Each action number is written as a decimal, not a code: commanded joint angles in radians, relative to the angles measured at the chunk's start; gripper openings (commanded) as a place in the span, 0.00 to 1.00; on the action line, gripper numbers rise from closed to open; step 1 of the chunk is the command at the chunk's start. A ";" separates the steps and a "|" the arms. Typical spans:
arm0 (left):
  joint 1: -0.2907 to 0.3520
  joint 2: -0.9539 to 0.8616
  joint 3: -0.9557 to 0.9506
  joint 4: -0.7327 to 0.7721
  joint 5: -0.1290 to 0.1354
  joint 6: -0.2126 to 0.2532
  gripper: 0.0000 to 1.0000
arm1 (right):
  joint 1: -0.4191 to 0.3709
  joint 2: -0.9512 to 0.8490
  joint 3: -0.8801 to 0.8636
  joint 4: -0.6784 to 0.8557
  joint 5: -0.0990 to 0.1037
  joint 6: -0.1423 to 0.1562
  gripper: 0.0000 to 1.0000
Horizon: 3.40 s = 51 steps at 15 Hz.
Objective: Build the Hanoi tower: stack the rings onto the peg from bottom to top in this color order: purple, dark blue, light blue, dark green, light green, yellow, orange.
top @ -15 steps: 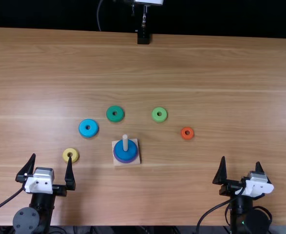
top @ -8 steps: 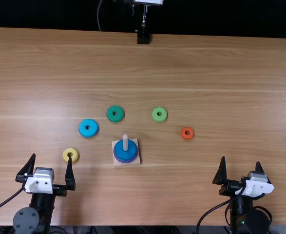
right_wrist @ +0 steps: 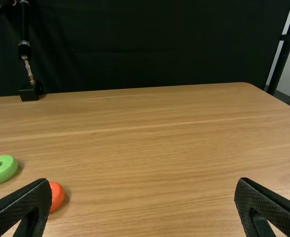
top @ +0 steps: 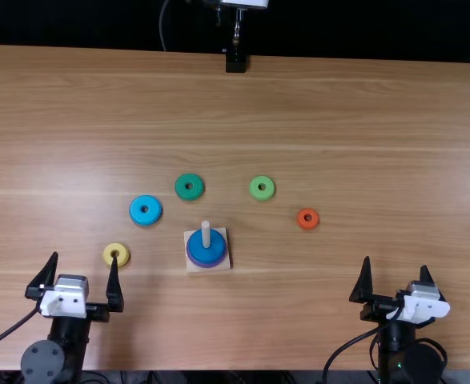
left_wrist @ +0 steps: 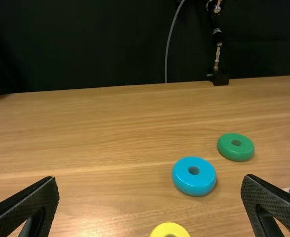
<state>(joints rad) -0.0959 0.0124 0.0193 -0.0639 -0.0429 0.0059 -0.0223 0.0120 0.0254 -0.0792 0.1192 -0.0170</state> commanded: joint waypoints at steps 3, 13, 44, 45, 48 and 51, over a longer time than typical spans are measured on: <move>0.009 0.027 0.024 0.073 -0.010 0.009 1.00 | -0.010 -0.012 -0.012 -0.031 -0.001 0.002 1.00; -0.137 0.765 0.666 -0.067 -0.047 0.020 1.00 | -0.010 -0.012 -0.012 -0.031 0.000 0.002 1.00; -0.140 1.615 1.249 -0.637 -0.053 -0.022 1.00 | -0.010 -0.012 -0.012 -0.031 -0.001 0.002 1.00; -0.142 1.661 1.251 -0.639 -0.055 -0.026 1.00 | -0.010 -0.012 -0.012 -0.031 -0.001 0.002 1.00; -0.142 1.773 1.288 -0.645 -0.055 -0.021 1.00 | -0.010 -0.012 -0.012 -0.031 0.000 0.002 1.00; -0.151 1.847 1.320 -0.641 -0.053 -0.015 1.00 | -0.011 -0.012 -0.010 -0.031 -0.001 0.002 1.00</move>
<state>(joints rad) -0.2424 1.8454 1.3071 -0.7044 -0.1009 -0.0044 -0.0223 0.0120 0.0257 -0.0807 0.1192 -0.0174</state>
